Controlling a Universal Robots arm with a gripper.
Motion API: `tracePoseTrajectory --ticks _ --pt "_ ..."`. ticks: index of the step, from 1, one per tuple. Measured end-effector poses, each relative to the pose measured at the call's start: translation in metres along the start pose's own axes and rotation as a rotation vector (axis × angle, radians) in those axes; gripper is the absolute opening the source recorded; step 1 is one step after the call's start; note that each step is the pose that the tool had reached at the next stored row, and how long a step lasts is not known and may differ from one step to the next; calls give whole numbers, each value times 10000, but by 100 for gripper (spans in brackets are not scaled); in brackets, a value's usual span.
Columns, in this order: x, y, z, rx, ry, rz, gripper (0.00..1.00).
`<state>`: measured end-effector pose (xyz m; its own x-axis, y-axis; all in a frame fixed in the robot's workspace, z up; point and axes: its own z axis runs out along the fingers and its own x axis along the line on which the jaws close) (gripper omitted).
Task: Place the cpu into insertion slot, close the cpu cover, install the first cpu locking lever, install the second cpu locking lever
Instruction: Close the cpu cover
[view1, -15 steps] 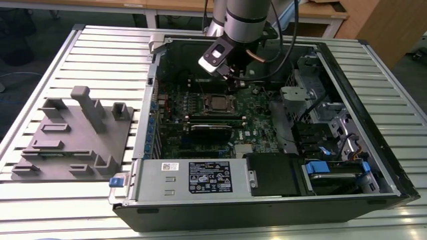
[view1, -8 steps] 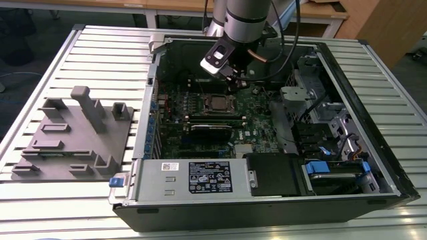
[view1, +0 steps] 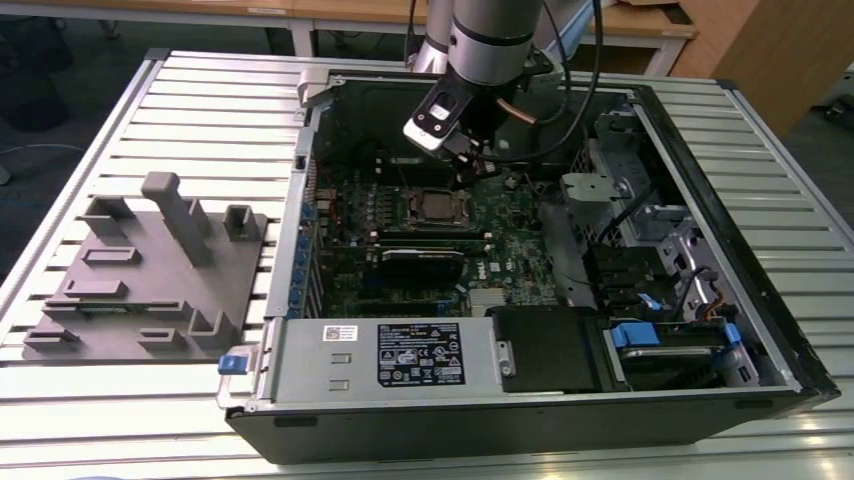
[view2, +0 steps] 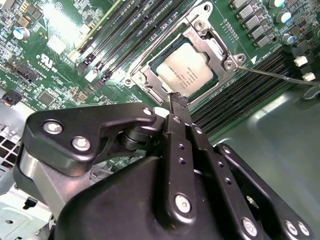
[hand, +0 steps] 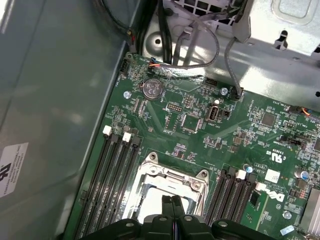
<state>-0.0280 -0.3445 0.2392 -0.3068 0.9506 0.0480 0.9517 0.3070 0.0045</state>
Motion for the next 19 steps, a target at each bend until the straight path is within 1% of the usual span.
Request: tracePoseTrajectory --ticks 9,19 --pt "0 0 0 1 0 -27 11" --pt "1 -4 1 27 -4 -527 11"
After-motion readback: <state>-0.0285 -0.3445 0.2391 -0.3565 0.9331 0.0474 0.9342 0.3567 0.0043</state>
